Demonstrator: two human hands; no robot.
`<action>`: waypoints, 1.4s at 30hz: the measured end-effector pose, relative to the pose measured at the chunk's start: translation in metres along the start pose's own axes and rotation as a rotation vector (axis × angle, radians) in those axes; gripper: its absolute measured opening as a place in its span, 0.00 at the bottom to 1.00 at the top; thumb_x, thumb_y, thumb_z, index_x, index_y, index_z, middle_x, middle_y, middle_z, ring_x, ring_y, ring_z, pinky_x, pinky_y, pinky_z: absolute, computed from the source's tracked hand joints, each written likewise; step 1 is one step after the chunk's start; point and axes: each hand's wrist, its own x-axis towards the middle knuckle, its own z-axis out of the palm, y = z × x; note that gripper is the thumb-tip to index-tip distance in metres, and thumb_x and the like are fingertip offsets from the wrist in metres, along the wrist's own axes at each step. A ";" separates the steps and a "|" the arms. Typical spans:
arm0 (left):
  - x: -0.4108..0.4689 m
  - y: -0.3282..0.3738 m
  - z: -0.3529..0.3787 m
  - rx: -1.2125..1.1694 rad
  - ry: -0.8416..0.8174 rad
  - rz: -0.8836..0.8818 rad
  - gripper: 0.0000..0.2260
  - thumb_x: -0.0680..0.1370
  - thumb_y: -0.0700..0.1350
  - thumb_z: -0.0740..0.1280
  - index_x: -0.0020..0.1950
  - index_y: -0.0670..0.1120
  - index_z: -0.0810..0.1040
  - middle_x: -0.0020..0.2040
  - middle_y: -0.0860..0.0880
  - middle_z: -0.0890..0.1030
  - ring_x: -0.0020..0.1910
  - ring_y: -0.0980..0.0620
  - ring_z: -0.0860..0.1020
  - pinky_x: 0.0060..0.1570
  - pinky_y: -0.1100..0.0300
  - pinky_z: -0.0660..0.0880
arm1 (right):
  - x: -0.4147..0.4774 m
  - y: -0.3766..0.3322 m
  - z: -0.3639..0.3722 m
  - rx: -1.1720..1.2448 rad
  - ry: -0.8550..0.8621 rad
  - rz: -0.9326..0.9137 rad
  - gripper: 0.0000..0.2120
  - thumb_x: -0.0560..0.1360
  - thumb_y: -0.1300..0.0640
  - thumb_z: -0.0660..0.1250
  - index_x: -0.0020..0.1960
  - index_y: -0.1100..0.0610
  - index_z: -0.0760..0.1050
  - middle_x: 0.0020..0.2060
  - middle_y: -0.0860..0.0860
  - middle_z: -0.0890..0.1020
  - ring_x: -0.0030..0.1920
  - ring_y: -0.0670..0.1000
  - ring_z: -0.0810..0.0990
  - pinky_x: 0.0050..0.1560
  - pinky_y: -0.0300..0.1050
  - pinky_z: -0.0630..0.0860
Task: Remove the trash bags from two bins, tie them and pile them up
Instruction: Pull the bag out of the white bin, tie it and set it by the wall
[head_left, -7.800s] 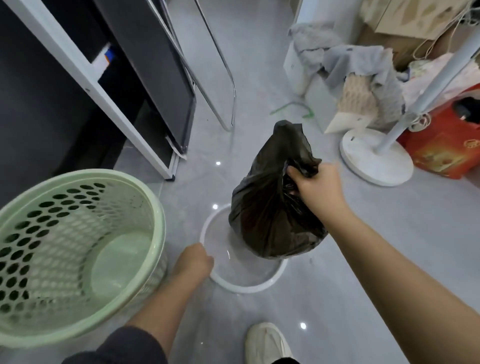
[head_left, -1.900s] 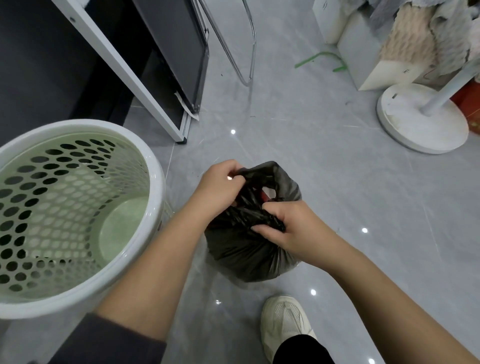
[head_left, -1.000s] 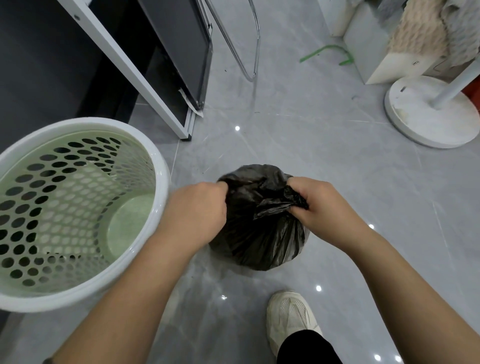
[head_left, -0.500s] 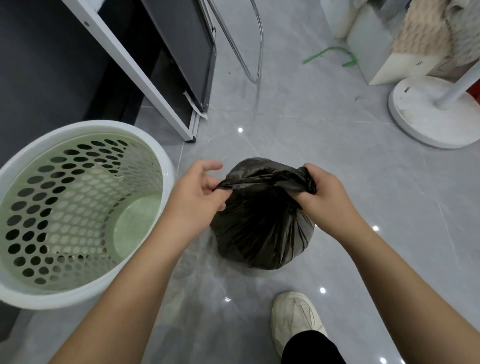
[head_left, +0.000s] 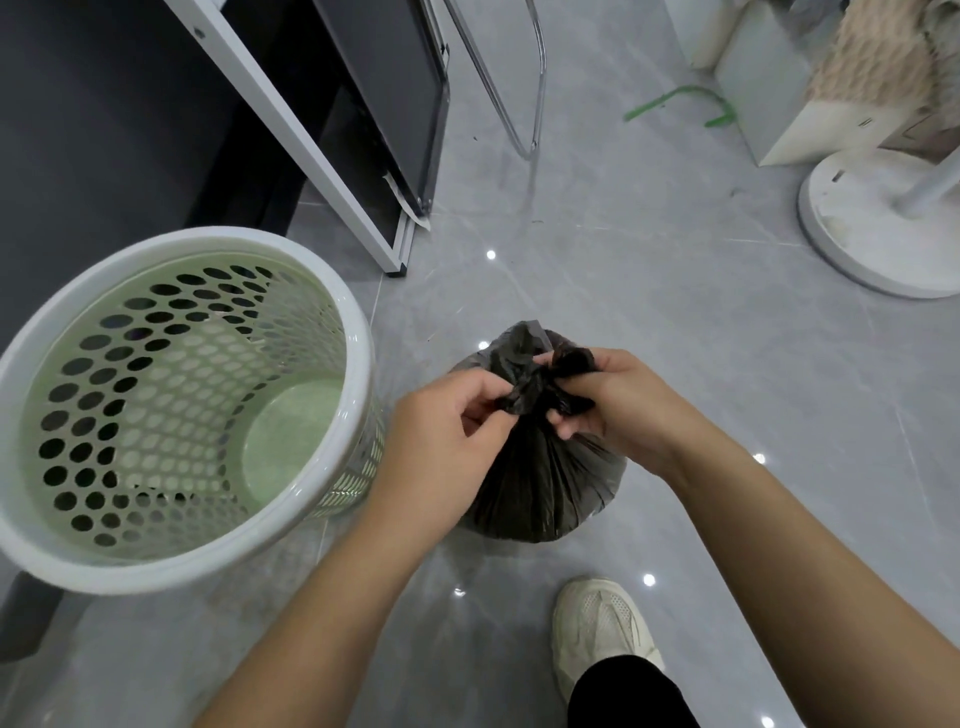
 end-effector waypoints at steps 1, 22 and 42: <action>-0.002 -0.002 -0.001 0.041 0.015 0.047 0.07 0.72 0.37 0.70 0.43 0.49 0.82 0.36 0.55 0.81 0.36 0.60 0.78 0.41 0.66 0.75 | 0.001 0.000 0.002 0.070 0.043 0.017 0.13 0.78 0.72 0.54 0.48 0.62 0.76 0.35 0.58 0.78 0.26 0.49 0.77 0.26 0.37 0.76; -0.023 -0.043 0.029 0.129 -0.246 0.271 0.11 0.74 0.36 0.67 0.53 0.45 0.83 0.51 0.53 0.83 0.51 0.60 0.78 0.53 0.72 0.72 | 0.012 -0.006 0.009 -0.640 0.302 -0.176 0.06 0.66 0.62 0.73 0.43 0.56 0.81 0.38 0.50 0.85 0.42 0.47 0.83 0.46 0.46 0.80; 0.051 -0.034 0.027 0.052 -0.123 0.096 0.16 0.69 0.45 0.74 0.49 0.54 0.70 0.39 0.53 0.78 0.39 0.58 0.77 0.41 0.63 0.74 | -0.003 -0.063 -0.005 -1.475 -0.186 -0.648 0.19 0.65 0.72 0.63 0.45 0.53 0.82 0.40 0.48 0.82 0.41 0.52 0.78 0.41 0.42 0.72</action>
